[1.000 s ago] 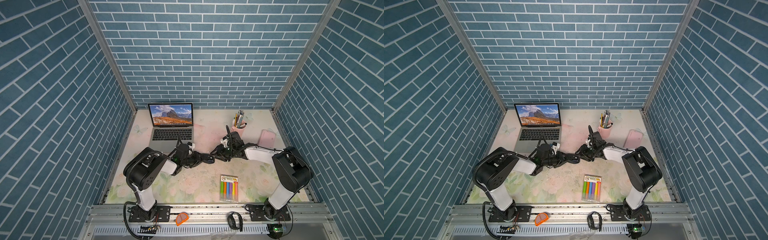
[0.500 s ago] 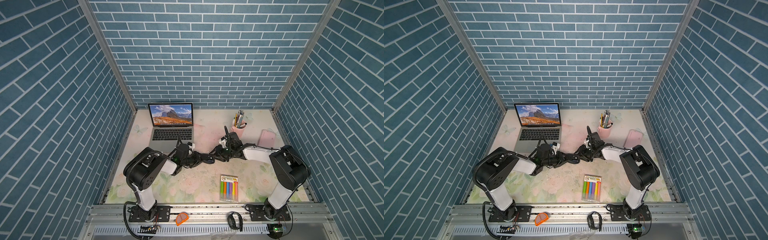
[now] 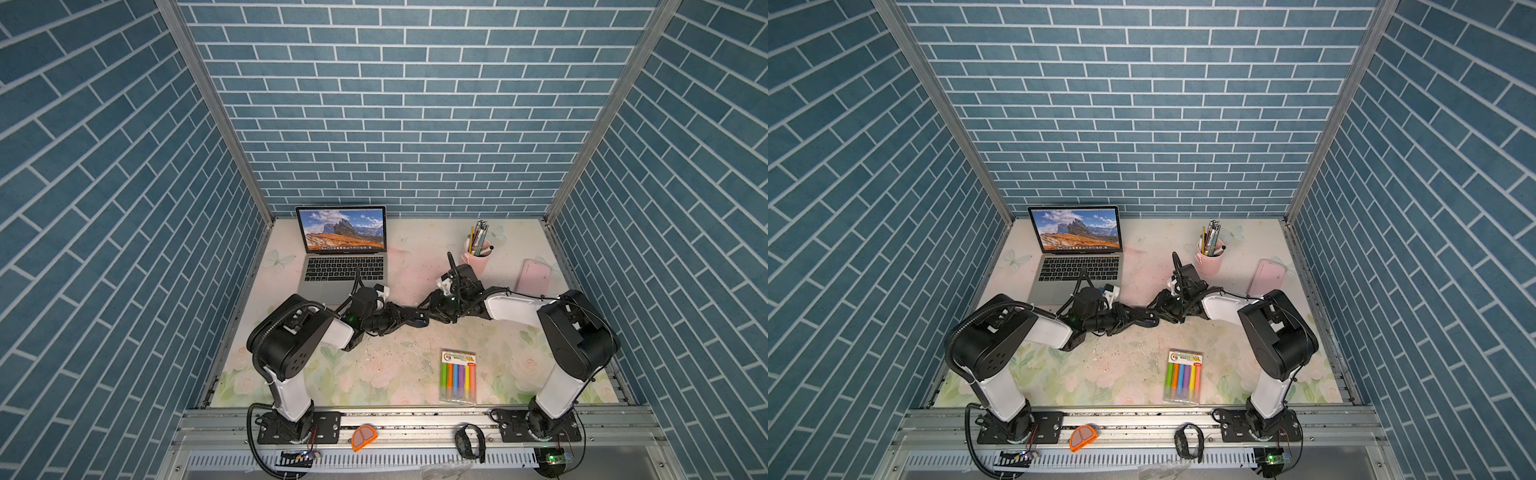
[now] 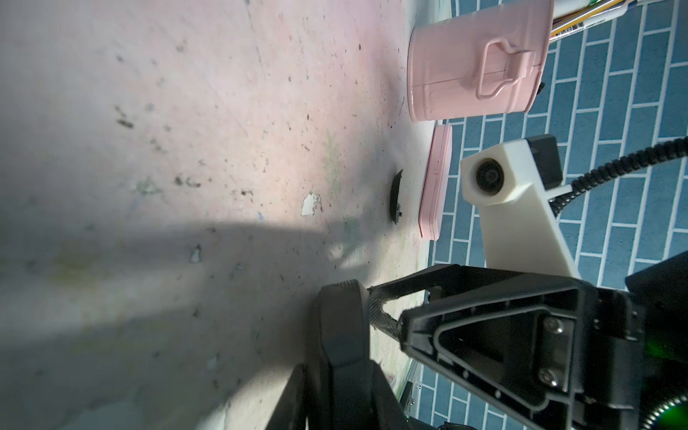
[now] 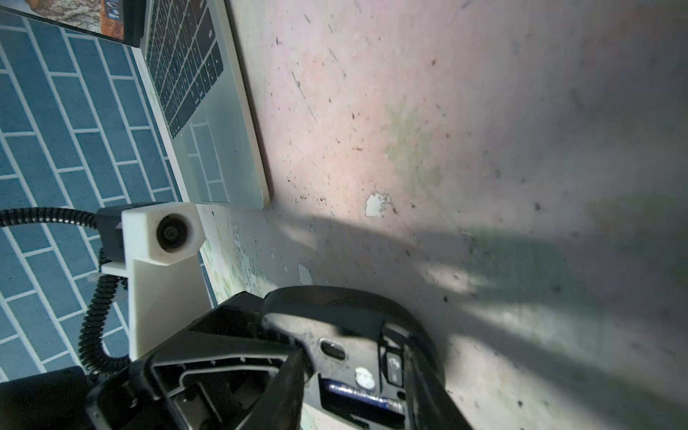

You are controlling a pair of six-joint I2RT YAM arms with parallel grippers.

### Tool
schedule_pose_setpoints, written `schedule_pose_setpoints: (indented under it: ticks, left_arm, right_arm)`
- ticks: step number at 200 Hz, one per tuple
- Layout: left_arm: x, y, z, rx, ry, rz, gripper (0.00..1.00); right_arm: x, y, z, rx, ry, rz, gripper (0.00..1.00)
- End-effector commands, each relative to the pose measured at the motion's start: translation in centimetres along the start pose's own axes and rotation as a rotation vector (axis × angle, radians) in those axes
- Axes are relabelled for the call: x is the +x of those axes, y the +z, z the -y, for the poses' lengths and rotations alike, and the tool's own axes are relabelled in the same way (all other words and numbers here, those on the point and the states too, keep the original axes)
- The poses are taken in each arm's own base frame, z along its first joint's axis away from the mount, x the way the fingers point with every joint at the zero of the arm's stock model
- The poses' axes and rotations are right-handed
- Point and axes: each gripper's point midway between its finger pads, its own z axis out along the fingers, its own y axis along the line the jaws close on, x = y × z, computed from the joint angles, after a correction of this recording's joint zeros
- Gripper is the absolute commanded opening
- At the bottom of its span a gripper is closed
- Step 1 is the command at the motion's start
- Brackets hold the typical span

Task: Insert the wireless mouse receiver into the laptop
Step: Take out the USB plug from the mouse, then place the mouse at the center of the board.

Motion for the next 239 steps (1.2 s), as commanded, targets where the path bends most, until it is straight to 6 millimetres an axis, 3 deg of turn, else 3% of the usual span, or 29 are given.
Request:
schedule_pose_setpoints:
  ticks: [1,19,67,87,120,186,239]
  left_arm:
    - [0.0,0.2,0.6,0.037,0.020,-0.005,0.03]
    - [0.1,0.2,0.9,0.045,0.015,-0.010,0.03]
    - [0.1,0.0,0.9,0.028,0.027,-0.011,0.03]
    - [0.0,0.0,0.7,0.024,0.027,-0.008,0.03]
    - [0.1,0.0,0.4,0.016,0.025,-0.009,0.03]
    - [0.4,-0.2,0.0,0.003,0.028,-0.016,0.03]
    - [1.2,-0.7,-0.9,-0.019,0.020,-0.033,0.03]
  right_arm:
    - [0.9,0.7,-1.3,-0.075,0.030,-0.044,0.45]
    - [0.8,0.0,-2.6,-0.141,0.044,-0.043,0.45]
    - [0.0,-4.0,-9.0,-0.294,-0.065,-0.018,0.45]
    - [0.2,-5.6,-9.9,-0.267,-0.122,0.001,0.45]
    - [0.1,-6.8,-8.1,-0.158,-0.136,0.058,0.45]
    - [-0.4,-5.8,-1.0,0.183,-0.171,0.066,0.40]
    - [-1.8,-4.5,1.8,0.364,-0.243,0.016,0.34]
